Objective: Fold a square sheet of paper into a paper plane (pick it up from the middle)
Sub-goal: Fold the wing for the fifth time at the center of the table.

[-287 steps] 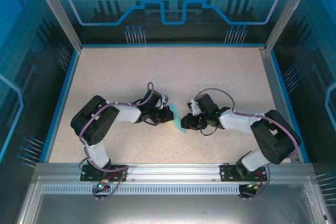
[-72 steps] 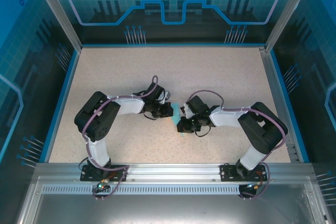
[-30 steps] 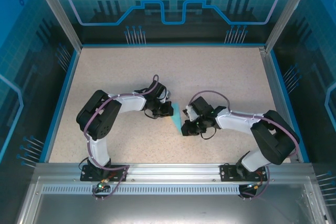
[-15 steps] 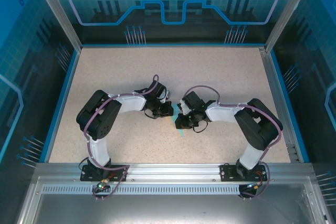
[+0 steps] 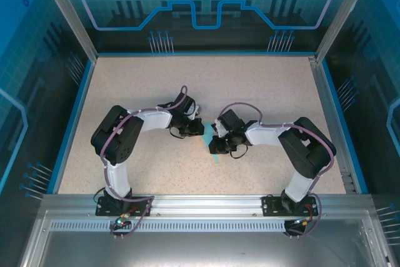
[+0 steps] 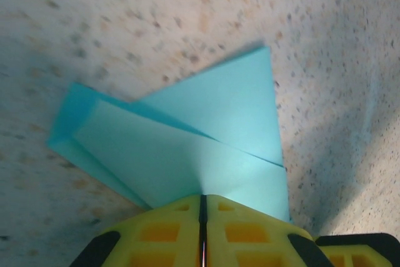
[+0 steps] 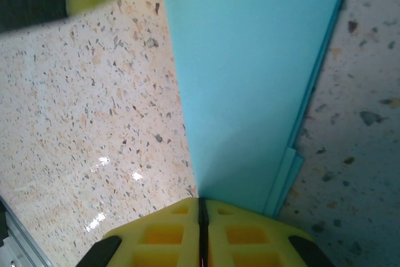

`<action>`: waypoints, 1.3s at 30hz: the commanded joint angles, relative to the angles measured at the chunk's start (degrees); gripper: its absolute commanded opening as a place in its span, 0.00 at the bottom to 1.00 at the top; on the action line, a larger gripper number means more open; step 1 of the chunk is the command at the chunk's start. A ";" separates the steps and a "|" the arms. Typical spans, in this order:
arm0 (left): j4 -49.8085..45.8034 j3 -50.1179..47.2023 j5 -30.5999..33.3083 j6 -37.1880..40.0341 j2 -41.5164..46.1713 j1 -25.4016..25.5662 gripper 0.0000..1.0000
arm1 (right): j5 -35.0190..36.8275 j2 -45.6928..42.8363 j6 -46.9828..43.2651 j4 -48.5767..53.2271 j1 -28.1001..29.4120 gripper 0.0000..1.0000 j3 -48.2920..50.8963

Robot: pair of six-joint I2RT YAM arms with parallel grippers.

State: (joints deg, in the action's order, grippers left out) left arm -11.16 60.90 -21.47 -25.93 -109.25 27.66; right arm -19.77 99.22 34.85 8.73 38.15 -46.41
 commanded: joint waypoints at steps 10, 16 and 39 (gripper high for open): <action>-0.06 3.39 3.57 -0.17 -3.49 -8.33 0.10 | 6.22 4.77 -0.75 6.78 -0.62 0.09 5.89; -1.15 5.32 3.82 0.25 -4.09 -9.81 0.10 | 6.12 4.60 -0.49 6.62 -0.70 0.09 6.16; 13.27 -11.12 -2.48 -10.13 10.40 3.16 0.08 | 3.69 5.16 0.48 5.34 -0.71 0.09 5.90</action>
State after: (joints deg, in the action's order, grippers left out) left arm -0.71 50.15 -22.74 -34.09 -96.40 30.30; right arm -21.65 99.13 34.94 4.38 37.45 -44.51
